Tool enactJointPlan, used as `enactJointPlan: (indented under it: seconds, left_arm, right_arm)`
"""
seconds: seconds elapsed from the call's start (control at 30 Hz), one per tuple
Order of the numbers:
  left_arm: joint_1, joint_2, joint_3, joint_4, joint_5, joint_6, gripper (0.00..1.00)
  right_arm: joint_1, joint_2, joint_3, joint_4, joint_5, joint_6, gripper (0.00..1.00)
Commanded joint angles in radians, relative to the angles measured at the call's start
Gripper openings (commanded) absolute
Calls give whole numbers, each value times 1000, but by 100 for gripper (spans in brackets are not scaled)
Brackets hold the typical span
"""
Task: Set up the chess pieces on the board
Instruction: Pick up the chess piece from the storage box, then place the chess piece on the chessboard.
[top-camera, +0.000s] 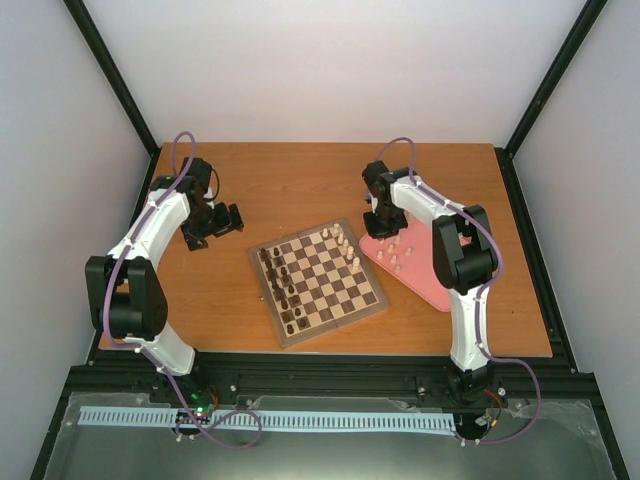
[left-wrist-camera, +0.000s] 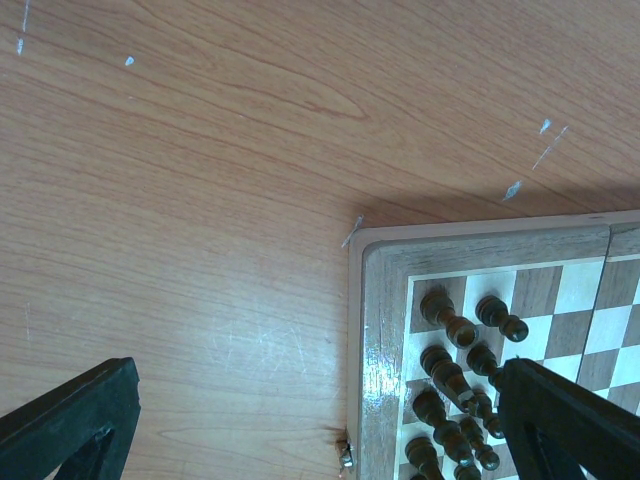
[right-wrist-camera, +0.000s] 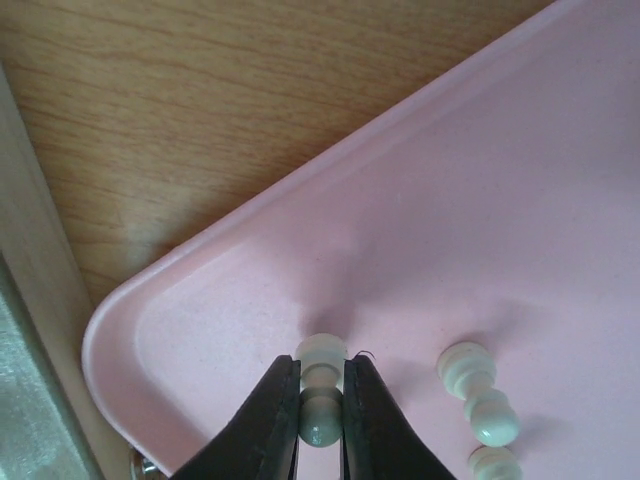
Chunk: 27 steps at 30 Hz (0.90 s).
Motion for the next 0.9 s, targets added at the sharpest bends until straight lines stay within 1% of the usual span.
enactJointPlan:
  seconds: [0.0, 0.17, 0.3, 0.43, 0.57, 0.7, 0.87]
  left_arm:
    - [-5, -15, 37, 9, 2, 3, 100]
    - [-6, -32, 27, 15, 7, 6, 100]
    - [-7, -49, 20, 17, 8, 9, 100]
    - [-5, -68, 5, 18, 7, 11, 100]
    - [-6, -87, -10, 16, 4, 13, 100]
    - [-7, -100, -25, 18, 2, 9, 100]
    - [-7, -103, -30, 21, 4, 5, 100]
  right_arm:
    - [-3, -70, 60, -39, 22, 16, 8]
    - [58, -109, 168, -106, 18, 27, 8]
    - [139, -79, 285, -163, -7, 40, 8]
    - [211, -42, 362, -193, -28, 53, 8]
    - [259, -17, 387, -214, -47, 49, 8]
    - [293, -6, 371, -217, -51, 45, 8]
    - [299, 21, 345, -197, -68, 36, 9]
